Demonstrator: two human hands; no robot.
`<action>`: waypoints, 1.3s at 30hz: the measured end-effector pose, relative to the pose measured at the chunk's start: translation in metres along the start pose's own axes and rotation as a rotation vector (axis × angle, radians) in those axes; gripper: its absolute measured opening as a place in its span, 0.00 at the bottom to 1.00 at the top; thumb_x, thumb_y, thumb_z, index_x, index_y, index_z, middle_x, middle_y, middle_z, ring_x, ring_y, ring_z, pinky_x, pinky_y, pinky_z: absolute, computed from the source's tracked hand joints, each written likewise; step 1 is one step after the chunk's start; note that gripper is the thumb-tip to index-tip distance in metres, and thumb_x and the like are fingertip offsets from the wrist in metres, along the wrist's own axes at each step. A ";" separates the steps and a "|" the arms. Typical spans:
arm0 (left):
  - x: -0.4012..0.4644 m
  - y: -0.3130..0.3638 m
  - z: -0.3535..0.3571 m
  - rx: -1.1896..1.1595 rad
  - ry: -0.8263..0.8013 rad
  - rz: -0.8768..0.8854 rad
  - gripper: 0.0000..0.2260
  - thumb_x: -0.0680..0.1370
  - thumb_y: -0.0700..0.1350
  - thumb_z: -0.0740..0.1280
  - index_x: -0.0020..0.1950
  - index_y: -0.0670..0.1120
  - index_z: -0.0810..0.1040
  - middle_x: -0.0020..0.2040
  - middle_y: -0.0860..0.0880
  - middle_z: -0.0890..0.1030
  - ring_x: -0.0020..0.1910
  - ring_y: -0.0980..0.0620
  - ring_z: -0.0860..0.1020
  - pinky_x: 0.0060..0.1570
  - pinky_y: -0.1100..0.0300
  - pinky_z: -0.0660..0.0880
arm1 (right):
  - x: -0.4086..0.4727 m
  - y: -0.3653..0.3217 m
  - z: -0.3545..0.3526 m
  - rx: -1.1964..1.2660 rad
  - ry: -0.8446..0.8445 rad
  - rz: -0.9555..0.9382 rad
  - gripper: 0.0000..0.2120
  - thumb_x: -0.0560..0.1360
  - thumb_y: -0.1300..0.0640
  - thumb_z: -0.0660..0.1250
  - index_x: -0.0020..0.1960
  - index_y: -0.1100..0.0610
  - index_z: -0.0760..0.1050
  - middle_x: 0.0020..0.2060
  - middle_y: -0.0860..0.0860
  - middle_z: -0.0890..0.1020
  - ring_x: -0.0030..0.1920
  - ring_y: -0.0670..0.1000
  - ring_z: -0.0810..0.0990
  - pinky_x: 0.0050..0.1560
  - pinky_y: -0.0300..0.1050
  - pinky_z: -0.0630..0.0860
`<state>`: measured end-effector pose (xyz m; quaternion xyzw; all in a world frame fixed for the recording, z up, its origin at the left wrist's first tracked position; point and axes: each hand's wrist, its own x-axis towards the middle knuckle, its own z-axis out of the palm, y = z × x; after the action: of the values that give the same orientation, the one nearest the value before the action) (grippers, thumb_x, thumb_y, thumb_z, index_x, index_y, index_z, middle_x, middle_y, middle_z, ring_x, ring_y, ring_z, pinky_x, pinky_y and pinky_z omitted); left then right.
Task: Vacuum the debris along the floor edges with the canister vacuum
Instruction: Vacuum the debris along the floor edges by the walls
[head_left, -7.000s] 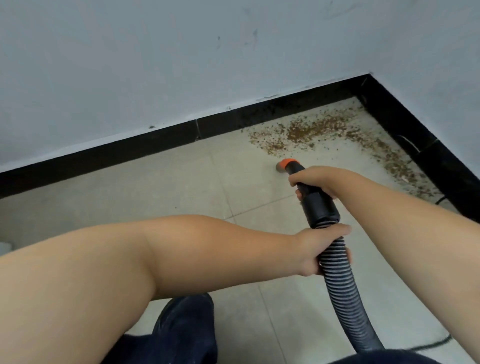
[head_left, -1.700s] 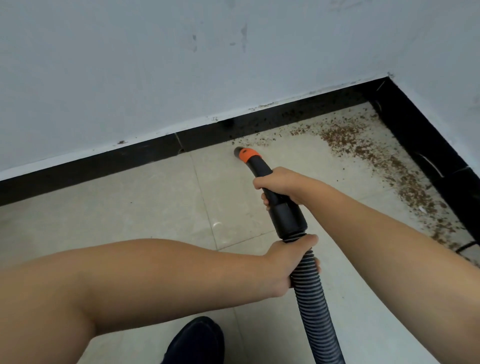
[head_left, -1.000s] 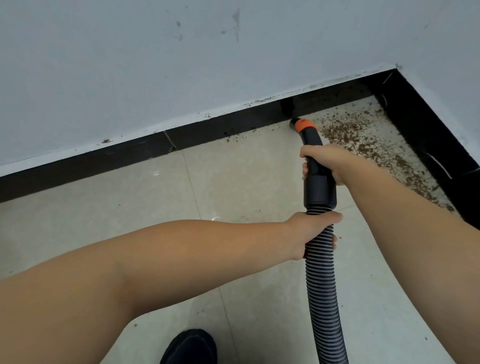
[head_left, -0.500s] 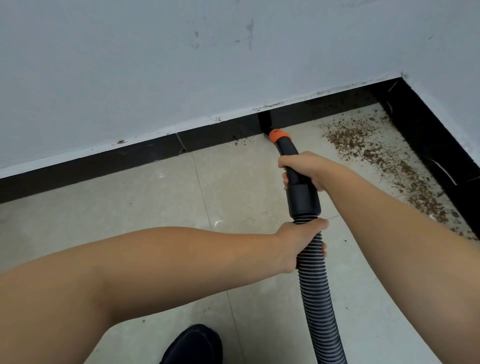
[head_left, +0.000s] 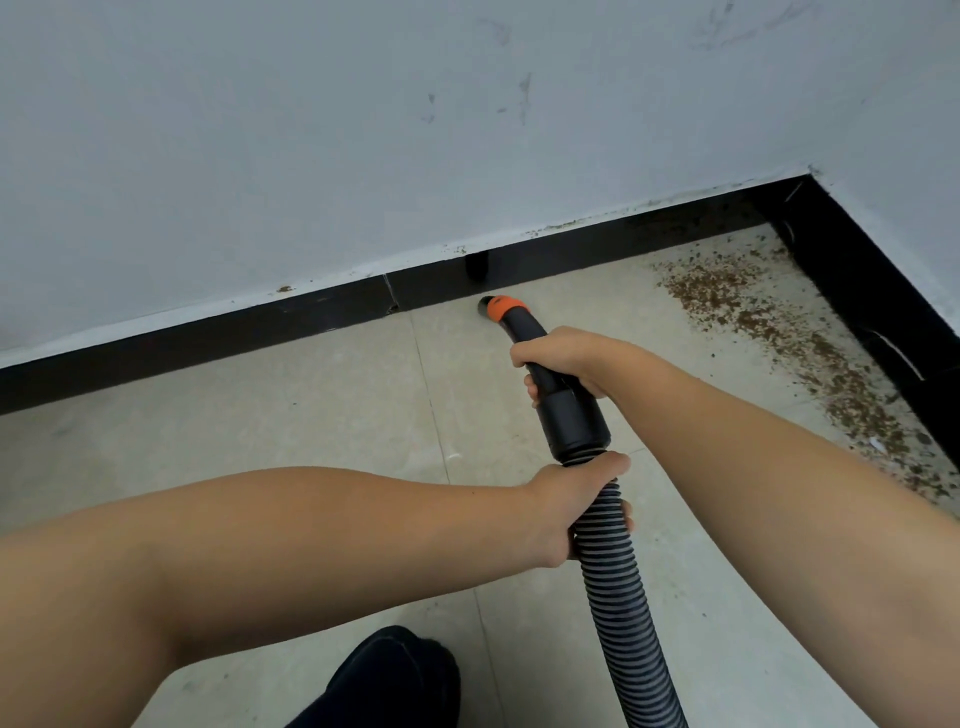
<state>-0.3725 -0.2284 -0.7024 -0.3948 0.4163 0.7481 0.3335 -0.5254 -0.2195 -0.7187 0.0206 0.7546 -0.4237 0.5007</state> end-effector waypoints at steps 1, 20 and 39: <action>0.000 -0.002 0.001 0.047 -0.017 -0.020 0.11 0.76 0.50 0.68 0.47 0.44 0.72 0.35 0.47 0.80 0.35 0.49 0.80 0.42 0.58 0.77 | -0.004 0.004 -0.002 0.004 0.005 0.006 0.14 0.70 0.60 0.67 0.53 0.60 0.69 0.26 0.52 0.80 0.26 0.50 0.80 0.36 0.46 0.81; 0.011 -0.036 0.134 0.552 -0.147 -0.220 0.10 0.77 0.48 0.68 0.45 0.44 0.70 0.33 0.47 0.78 0.31 0.52 0.77 0.34 0.58 0.76 | -0.108 0.142 -0.131 0.565 0.272 0.127 0.10 0.73 0.61 0.65 0.53 0.60 0.69 0.28 0.55 0.77 0.25 0.51 0.76 0.35 0.46 0.79; 0.093 0.006 0.180 0.449 -0.267 -0.161 0.09 0.76 0.47 0.70 0.44 0.44 0.72 0.32 0.46 0.78 0.26 0.52 0.78 0.29 0.62 0.77 | -0.071 0.136 -0.220 0.555 0.516 0.147 0.07 0.74 0.62 0.66 0.48 0.60 0.69 0.28 0.56 0.77 0.22 0.51 0.76 0.32 0.45 0.79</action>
<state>-0.4770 -0.0551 -0.7198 -0.2407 0.4913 0.6537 0.5228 -0.5909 0.0409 -0.7175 0.3156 0.7088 -0.5557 0.2987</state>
